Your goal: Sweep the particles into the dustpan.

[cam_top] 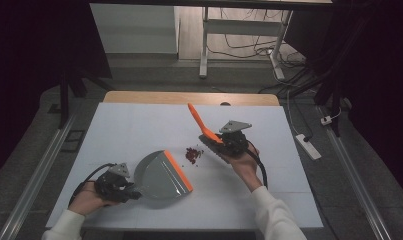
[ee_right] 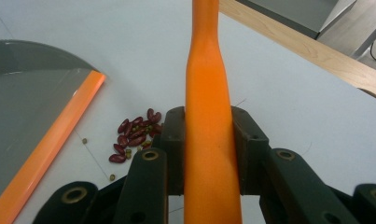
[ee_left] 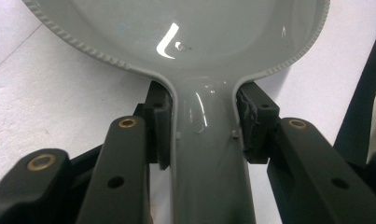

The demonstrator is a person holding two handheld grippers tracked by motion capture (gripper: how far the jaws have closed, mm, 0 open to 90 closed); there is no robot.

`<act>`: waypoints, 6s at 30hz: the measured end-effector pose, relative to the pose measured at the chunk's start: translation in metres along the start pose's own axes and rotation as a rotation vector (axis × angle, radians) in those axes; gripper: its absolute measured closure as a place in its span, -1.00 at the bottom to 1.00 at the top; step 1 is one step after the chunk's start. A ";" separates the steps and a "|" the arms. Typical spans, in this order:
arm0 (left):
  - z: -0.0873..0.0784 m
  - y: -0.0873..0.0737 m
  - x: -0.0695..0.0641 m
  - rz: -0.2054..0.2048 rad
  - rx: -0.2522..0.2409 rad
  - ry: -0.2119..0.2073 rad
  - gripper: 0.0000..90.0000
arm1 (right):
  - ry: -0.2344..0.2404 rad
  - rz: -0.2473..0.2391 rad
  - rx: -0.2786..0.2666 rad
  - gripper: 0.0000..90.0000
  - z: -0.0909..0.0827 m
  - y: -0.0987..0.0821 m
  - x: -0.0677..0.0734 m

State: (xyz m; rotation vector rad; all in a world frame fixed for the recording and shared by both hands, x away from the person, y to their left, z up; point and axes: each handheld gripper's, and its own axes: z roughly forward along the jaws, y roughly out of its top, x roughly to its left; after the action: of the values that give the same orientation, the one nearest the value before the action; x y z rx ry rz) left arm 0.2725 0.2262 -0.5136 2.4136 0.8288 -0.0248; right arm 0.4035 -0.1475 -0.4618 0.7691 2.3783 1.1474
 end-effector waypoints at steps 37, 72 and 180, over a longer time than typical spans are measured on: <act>0.003 0.002 0.005 -0.011 0.004 -0.030 0.37 | 0.058 -0.075 0.108 0.54 0.046 0.006 0.025; 0.006 0.004 0.005 -0.018 -0.001 -0.033 0.37 | 0.155 -0.109 0.092 0.54 0.048 0.009 0.065; 0.002 -0.004 -0.009 -0.037 0.018 0.006 0.37 | 0.187 0.062 0.061 0.54 0.014 -0.013 0.103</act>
State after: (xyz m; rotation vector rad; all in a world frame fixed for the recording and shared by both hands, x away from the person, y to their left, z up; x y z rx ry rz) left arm 0.2631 0.2228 -0.5156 2.4166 0.8797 -0.0395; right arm 0.3273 -0.0817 -0.4908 0.7916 2.5694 1.2253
